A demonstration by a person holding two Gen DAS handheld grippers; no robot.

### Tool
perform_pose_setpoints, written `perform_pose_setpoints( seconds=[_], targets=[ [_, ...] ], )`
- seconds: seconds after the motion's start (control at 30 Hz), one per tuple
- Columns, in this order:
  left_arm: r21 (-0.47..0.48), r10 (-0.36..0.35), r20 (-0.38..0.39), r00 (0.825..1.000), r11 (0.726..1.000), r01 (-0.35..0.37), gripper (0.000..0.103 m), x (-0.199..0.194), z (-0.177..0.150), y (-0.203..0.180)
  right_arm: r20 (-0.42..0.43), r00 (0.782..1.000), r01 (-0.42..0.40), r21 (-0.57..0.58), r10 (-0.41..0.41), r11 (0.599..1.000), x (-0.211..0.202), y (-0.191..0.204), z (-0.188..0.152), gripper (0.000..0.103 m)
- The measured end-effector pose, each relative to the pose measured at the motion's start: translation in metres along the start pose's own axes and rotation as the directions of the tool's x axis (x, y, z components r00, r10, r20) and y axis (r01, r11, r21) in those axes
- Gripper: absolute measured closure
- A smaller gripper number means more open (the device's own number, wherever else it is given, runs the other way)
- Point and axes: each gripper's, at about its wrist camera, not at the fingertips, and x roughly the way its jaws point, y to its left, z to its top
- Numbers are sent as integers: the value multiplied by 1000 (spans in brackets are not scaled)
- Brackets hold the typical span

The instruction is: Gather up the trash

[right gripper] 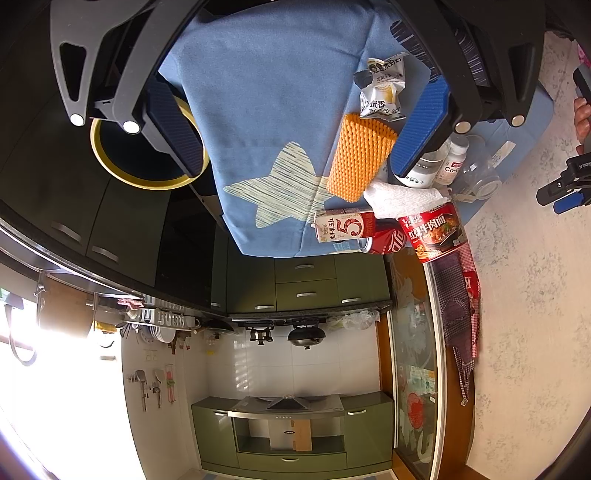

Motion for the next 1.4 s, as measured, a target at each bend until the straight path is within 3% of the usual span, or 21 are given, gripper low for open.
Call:
perform_pose_setpoints(
  seconds=[0.53,0.83,1.0,1.27,1.4],
  targets=[
    [3,-18,-15,1000,1000,18,4,10,5,3,-16,1000,-13,-2,13,1000,8,-2,-1,6],
    [-9,27,46,999,1000,-27,4,47,53,31,-80,992,-99,-71,93,993,45,16,19,6],
    [2,96,90,991,995,-97,4,74,82,48,-137,978,-176,-135,157,975,78,37,51,6],
    [-46,153,70,986,988,-150,4,142,106,90,-243,939,-298,-211,245,931,144,95,128,6],
    [-124,159,59,986,981,-151,4,171,107,118,-322,900,-356,-160,292,921,189,122,156,6]
  ],
)
